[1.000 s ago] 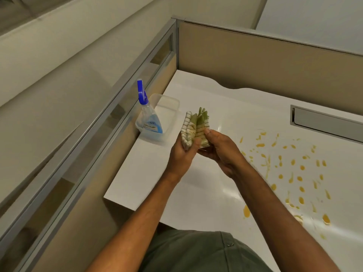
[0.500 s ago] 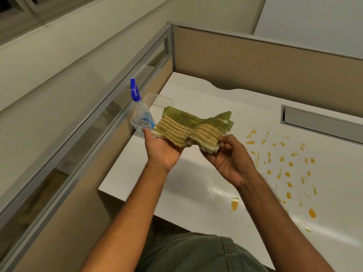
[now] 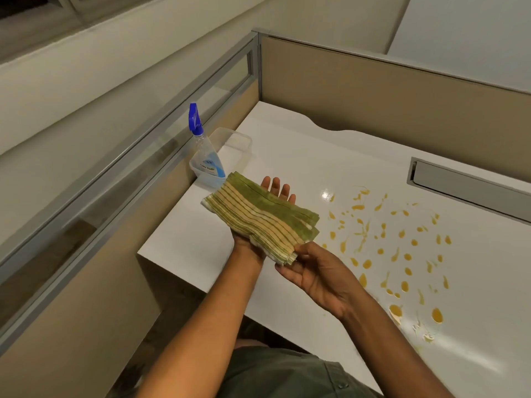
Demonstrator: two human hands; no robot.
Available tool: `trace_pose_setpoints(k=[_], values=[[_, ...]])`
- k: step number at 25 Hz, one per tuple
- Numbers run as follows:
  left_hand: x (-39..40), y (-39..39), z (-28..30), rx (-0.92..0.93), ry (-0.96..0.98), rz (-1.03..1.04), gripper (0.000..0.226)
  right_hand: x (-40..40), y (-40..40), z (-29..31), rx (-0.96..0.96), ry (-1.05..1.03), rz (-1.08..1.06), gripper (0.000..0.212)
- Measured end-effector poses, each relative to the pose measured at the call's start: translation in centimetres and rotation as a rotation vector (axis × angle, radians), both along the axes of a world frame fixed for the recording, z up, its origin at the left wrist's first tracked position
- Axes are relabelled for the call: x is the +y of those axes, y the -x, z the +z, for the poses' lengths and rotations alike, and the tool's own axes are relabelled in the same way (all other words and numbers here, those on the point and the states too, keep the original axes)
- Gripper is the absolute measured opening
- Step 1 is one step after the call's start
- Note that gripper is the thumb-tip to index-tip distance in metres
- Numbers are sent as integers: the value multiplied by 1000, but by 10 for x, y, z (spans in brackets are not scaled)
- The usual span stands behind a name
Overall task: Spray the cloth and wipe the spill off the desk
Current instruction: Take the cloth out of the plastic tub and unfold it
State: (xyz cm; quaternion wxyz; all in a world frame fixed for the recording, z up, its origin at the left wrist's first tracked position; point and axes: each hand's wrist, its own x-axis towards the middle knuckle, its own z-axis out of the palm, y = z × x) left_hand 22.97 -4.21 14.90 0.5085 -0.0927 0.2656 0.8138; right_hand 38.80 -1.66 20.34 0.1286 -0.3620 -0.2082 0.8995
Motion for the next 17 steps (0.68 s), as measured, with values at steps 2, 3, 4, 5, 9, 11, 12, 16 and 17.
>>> trace_pose_setpoints(k=[2,3,4,5,9,11,12,16,17], values=[[-2,5,-8,66,-79,-5,69,-4,-9,-9,-75,-48,66,30],[-4,5,-11,93,-138,-21,65,-7,-10,-13,-104,-74,99,28],[-6,8,-14,124,-152,-36,61,-8,-10,-17,-131,-98,128,27],[-9,12,-17,129,-163,-42,59,-9,-8,-20,-158,-122,154,25],[-17,44,-17,35,-122,-103,58,-1,13,-32,-255,-206,164,21],[-24,64,-21,42,-128,-128,50,6,30,-39,-315,-283,127,20],[-28,73,-20,79,-170,-127,48,10,39,-43,-343,-345,113,20],[-41,113,-33,186,-209,-122,47,30,86,-55,-393,-597,82,16],[-45,122,-38,172,-189,-123,48,35,101,-58,-399,-654,79,16]])
